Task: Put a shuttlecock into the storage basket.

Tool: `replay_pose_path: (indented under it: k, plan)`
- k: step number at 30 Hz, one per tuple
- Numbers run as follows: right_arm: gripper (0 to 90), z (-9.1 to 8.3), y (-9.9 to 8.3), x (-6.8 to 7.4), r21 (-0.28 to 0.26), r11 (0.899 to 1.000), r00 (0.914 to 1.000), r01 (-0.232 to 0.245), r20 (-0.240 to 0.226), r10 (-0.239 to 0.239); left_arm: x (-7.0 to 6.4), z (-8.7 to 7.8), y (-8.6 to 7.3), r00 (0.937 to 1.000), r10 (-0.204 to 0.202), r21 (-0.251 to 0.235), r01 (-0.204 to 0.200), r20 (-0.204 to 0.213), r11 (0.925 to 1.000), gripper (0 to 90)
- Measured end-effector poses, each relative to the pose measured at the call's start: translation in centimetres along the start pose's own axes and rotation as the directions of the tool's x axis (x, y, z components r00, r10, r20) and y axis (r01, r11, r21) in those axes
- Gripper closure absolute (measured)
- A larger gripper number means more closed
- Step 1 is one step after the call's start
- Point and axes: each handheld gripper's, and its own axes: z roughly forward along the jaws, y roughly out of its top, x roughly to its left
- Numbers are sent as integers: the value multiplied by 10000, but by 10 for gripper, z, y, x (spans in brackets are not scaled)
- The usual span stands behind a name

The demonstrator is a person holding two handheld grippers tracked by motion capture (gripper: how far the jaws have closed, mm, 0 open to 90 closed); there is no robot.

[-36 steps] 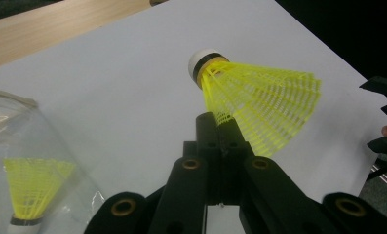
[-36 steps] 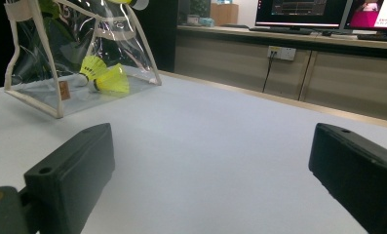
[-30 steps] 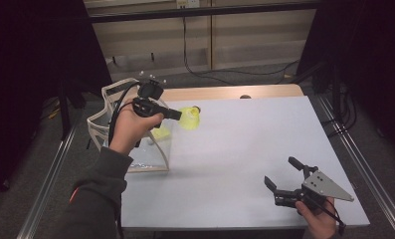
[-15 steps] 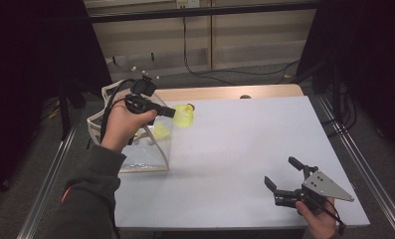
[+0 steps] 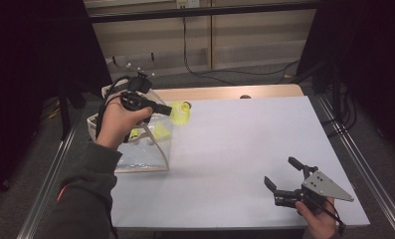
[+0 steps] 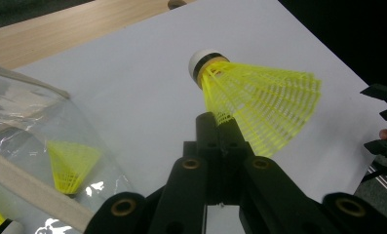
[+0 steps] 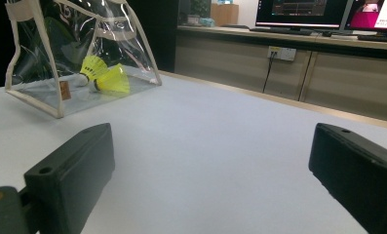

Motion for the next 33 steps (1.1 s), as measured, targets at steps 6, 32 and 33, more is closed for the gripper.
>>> replay_pose_path:
  k: [6, 32, 33]
  plan:
    - [28, 0, 0, 0, 14, 10000, 10000, -21, -8, 21, 0, -4, 1, 10000, -45, -59, 45, -39, 10000, 900]
    - [27, 0, 0, 0, -2, 10000, 10000, -21, -10, 21, 6, -24, 7, 9995, -165, -39, 164, -286, 9999, 900]
    - [27, 0, 0, 0, 7, 10000, 10000, -22, 3, 22, 6, -25, 7, 9993, -191, -62, 190, -322, 9998, 900]
